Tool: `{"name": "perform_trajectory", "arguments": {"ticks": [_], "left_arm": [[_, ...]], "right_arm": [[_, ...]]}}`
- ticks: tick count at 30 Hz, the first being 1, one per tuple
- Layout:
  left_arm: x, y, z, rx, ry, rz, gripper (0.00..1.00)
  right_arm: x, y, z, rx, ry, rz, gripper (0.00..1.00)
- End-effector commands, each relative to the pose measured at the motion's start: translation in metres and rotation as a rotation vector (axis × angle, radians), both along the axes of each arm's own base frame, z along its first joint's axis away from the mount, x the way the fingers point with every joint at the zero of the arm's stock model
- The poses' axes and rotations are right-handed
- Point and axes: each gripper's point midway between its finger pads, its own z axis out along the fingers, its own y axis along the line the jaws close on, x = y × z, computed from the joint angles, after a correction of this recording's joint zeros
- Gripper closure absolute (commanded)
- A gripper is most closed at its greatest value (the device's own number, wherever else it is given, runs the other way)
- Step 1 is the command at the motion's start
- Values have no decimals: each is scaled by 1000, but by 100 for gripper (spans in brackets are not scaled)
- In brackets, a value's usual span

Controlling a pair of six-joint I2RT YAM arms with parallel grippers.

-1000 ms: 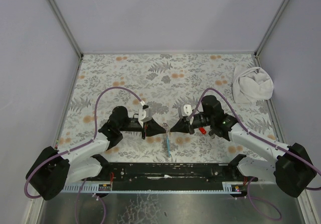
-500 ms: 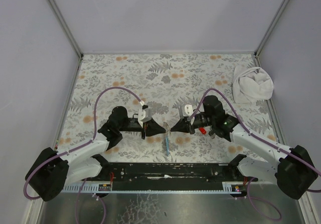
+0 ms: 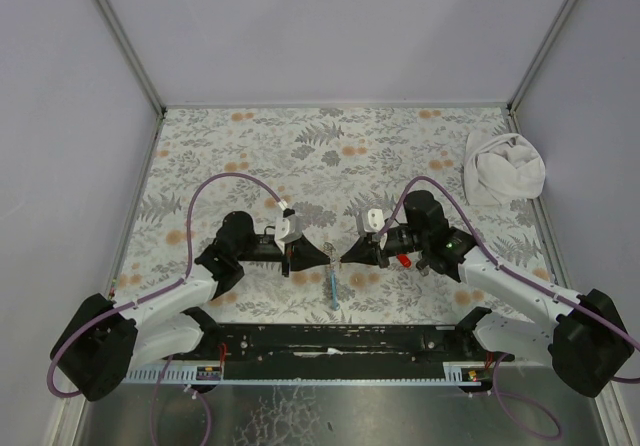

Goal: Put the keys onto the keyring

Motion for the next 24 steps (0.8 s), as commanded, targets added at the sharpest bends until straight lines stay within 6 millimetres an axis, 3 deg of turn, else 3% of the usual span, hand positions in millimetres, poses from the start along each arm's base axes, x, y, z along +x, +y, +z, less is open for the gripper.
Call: {"name": "perform_trajectory", "arguments": {"ticks": [1,24], "left_arm": [[1,-2,14,-40,-66,-14,100],[0,-3,14,-46,-61,-24,100]], "right_arm": [[3,6,23,48,-57,14,100],[4,9,25,66,-40,21,100]]}}
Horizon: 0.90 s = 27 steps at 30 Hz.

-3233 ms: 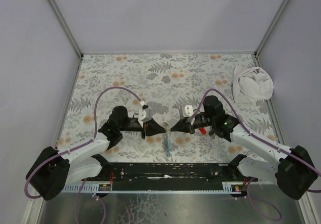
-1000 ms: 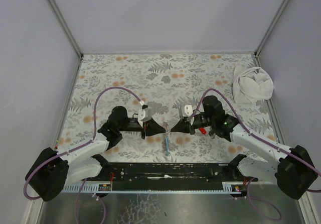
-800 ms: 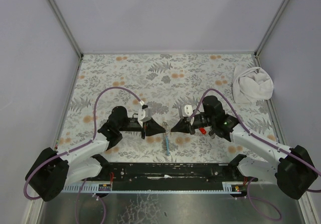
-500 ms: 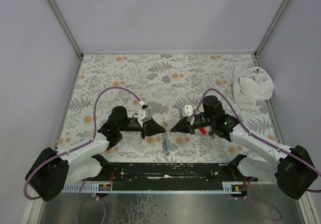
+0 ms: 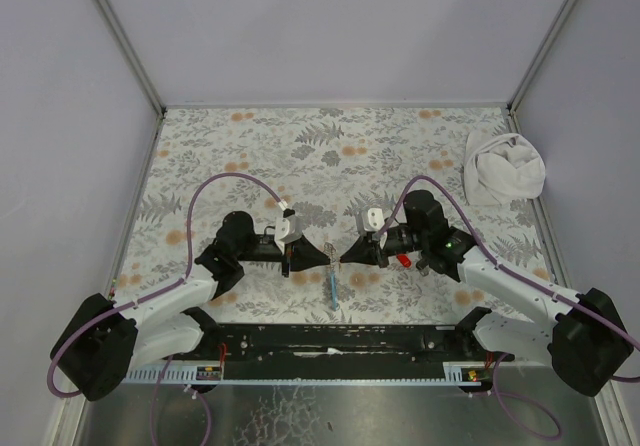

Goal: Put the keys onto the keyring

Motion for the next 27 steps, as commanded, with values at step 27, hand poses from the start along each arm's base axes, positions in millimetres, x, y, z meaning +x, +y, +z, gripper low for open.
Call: {"name": "perform_trajectory", "arguments": {"ticks": [27], "left_arm": [[2,-2,17,-55,-64,-5,100]], "right_arm": [[-1,10,26,66,-29,53,100]]}}
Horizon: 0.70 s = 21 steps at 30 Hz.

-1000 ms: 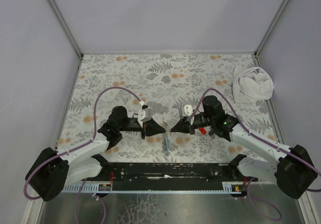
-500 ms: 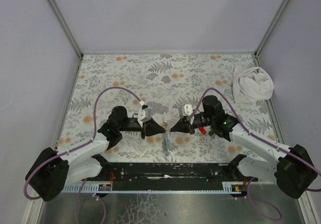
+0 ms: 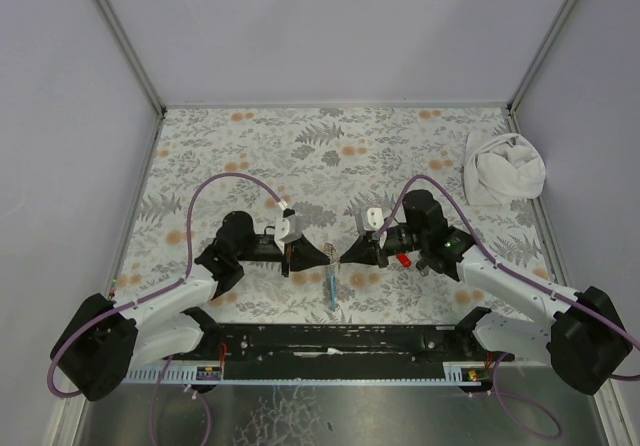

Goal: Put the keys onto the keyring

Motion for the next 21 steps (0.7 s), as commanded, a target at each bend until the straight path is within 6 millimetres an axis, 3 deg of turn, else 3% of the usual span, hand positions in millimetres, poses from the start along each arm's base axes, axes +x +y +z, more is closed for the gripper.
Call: {"name": "perform_trajectory", "arguments": {"ticks": [1,21], "left_arm": [[2,-2,16,-55,-63,-5,100],[7,-3,20,-61,-73,47,100]], "right_arm": [[-1,9,25,61,-36,48,100],[5,15,31,97,-13,6,100]]}}
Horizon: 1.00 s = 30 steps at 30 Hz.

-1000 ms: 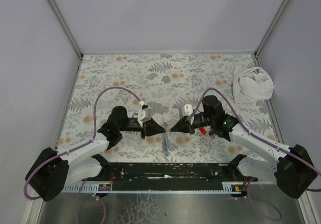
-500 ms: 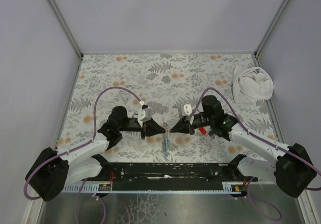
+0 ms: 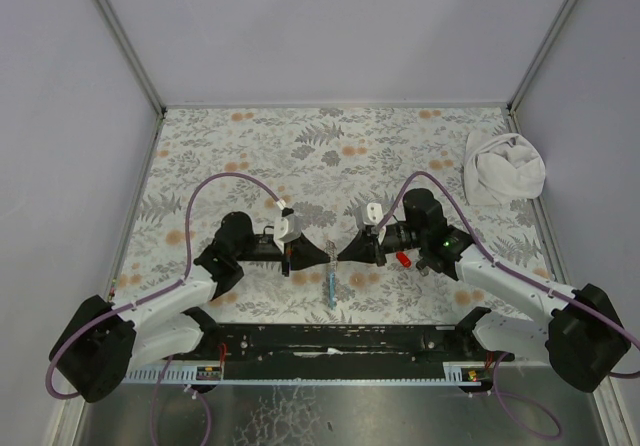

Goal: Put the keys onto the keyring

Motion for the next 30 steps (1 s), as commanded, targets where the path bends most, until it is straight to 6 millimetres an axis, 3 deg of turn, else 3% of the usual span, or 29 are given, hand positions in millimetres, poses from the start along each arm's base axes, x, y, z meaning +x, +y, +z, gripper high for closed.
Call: {"name": "perform_trajectory", "arguments": {"ticks": [1,30], "left_arm": [[4,-3,14,-46,-64,20,100],[11,-10,4,83,-30,58,100]], "right_arm": [[4,10,24,70,-58,13,100],[11,9,18,4,-82,-6,100]]}}
